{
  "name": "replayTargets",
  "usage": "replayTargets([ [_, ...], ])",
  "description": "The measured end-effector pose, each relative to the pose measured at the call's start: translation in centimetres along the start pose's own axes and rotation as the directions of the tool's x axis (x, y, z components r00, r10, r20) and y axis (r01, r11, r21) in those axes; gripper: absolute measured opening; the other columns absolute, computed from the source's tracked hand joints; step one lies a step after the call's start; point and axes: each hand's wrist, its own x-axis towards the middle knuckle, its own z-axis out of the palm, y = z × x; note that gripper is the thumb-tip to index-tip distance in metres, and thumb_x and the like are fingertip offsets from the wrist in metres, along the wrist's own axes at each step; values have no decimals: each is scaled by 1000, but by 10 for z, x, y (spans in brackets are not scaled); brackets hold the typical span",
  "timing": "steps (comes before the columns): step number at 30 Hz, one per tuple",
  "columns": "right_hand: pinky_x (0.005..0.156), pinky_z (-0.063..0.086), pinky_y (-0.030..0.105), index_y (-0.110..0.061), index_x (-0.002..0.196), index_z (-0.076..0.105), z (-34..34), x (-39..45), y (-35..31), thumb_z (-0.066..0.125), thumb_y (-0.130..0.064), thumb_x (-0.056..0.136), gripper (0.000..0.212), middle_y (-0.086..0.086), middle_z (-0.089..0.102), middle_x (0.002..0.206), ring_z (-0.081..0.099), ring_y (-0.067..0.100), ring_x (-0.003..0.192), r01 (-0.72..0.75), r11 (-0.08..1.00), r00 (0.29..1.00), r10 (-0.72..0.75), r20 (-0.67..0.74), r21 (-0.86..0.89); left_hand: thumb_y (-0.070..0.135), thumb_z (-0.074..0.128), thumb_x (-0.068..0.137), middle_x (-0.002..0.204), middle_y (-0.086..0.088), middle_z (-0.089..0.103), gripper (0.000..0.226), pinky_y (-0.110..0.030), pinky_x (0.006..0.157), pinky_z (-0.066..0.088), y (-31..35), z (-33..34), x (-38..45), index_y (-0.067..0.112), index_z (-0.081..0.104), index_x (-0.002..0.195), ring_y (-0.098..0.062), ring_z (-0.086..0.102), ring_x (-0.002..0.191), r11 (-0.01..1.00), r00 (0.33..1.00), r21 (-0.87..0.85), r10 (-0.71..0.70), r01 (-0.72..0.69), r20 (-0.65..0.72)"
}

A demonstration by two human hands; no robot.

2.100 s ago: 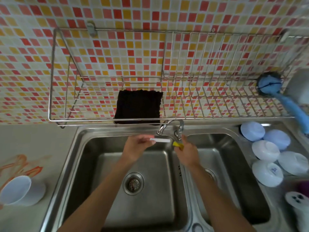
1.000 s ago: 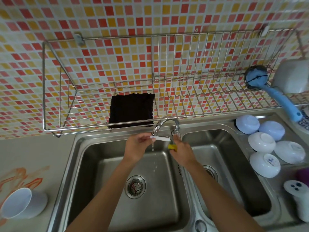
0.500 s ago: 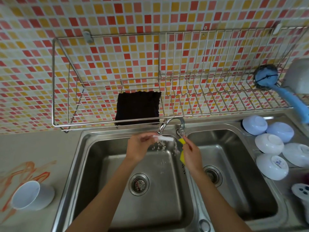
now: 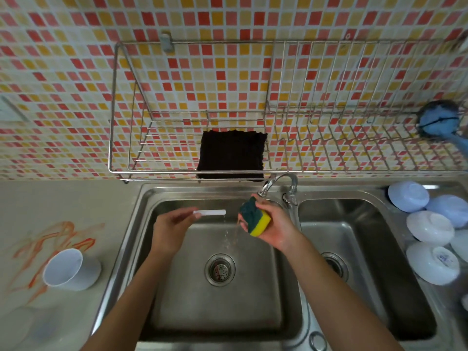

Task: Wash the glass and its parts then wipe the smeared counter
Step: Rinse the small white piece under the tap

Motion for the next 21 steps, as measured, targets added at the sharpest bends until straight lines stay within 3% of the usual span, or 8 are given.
replayTargets([
  [3, 46, 44, 24, -18, 124, 55, 13, 4, -2, 49, -6, 96, 31, 19, 65, 107, 65, 26, 76, 41, 989, 994, -55, -96, -141, 22, 77, 78, 87, 12, 73, 20, -14, 76, 45, -9, -4, -2, 24, 75, 98, 2, 65, 84, 1000, 1000, 18, -8, 8, -8],
  [5, 38, 33, 19, -12, 123, 55, 21, 4, -2, 43, -8, 100, 26, 13, 63, 90, 54, 15, 59, 77, 976, 983, -108, -146, -205, 22, 78, 78, 88, 7, 75, 21, -20, 81, 48, -13, -4, 0, 23, 76, 98, -7, 68, 86, 1000, 1000, 4, -10, 10, -15],
  [7, 36, 25, 17, -7, 117, 58, 25, 6, 0, 39, -14, 103, 24, 6, 54, 73, 39, 8, 47, 102, 950, 963, -169, -209, -295, 22, 78, 77, 88, 6, 75, 22, -24, 84, 50, -13, -2, 1, 21, 76, 99, -10, 69, 87, 1000, 1000, -6, -17, 17, -7],
  [10, 34, 19, 19, -8, 107, 56, 27, 8, 2, 33, -20, 105, 26, -2, 42, 58, 27, 7, 42, 110, 919, 948, -211, -239, -378, 21, 78, 78, 85, 12, 74, 21, -13, 77, 49, -12, 3, 2, 22, 76, 98, -1, 68, 83, 1000, 1000, -16, -9, 9, 9],
  [12, 34, 18, 20, -10, 99, 54, 26, 9, 2, 32, -21, 105, 25, -4, 40, 54, 26, 7, 43, 118, 918, 948, -218, -233, -380, 19, 78, 78, 84, 13, 73, 21, -11, 75, 48, -10, 6, 2, 21, 75, 98, 2, 67, 81, 1000, 1000, -23, -3, 4, 22],
  [15, 34, 17, 20, -13, 90, 52, 26, 6, 1, 30, -22, 106, 28, -5, 39, 52, 27, 7, 43, 126, 906, 941, -238, -240, -404, 18, 78, 78, 88, 5, 76, 21, -22, 82, 51, -8, 11, 3, 18, 76, 99, -8, 70, 85, 999, 999, -43, -11, 13, 39],
  [21, 36, 16, 20, -16, 80, 46, 22, 2, 0, 28, -18, 104, 30, -3, 36, 54, 26, 8, 42, 108, 875, 930, -257, -264, -472, 17, 76, 79, 89, 8, 74, 22, -12, 75, 48, -5, 19, 5, 16, 75, 101, -4, 69, 84, 1000, 998, -12, 28, -27, 49],
])
